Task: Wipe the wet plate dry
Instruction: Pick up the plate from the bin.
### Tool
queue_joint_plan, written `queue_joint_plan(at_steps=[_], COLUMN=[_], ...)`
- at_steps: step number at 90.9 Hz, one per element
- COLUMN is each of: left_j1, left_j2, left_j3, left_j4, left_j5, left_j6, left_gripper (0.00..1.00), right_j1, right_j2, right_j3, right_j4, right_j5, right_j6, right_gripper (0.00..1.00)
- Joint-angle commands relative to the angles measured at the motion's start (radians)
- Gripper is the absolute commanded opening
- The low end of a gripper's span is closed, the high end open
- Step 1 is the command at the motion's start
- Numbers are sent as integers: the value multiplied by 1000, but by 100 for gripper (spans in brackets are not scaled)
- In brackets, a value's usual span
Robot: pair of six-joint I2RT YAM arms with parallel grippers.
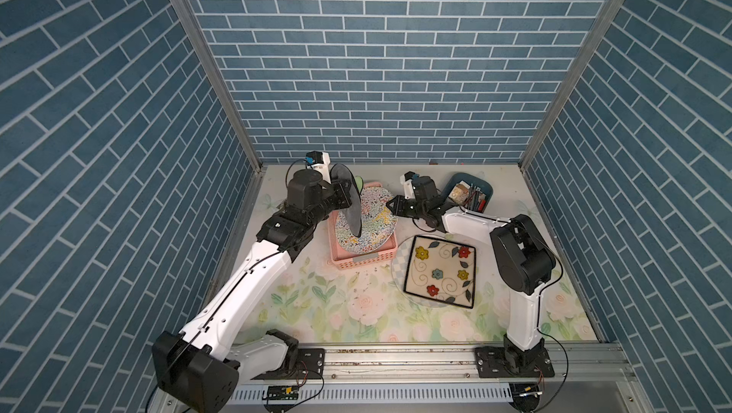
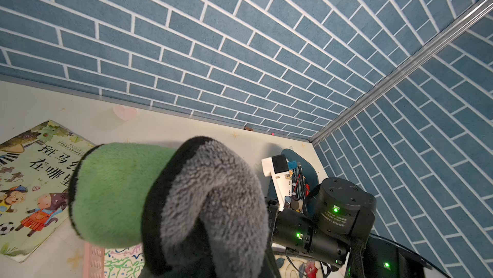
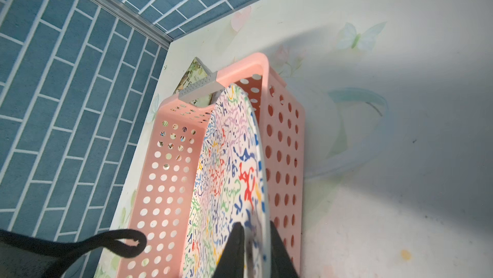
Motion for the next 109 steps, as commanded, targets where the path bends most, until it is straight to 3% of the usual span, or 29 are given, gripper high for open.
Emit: queue_joint_plan(at_steps=[1,17,29,35,46,56,84,109], left_j1=[7,6,7,6,6,6,7,21], left_j2=[4,3,1,1,0,0,10,75], left_j3=[2,-4,-4,-3,-2,-2,-4,-16], left_j4=[33,42,39,38,37,38,37,64], left_j5=[10,16,15,16,14,13,8,21], left_j6=[3,0,0,1,1,2,8,5], left_gripper=[0,0,0,0,0,0,0,0], right_j1=[8,7,8,8,9,10,5,-27], right_j2=[-32,-46,-54,-53,-42,-27,-122,-318], right_j3=[3,-13,-5,2,19,44,66,-94], right_j4=[-35,-81,-111,-118,-118,-134,-61,381], right_j5=[31,70,110,117,104,96,24,-118], right_j6=[-51,-62,-79,-83,-83,-85,-41,290], right_gripper=[20,36,38,33,12,0,0,0])
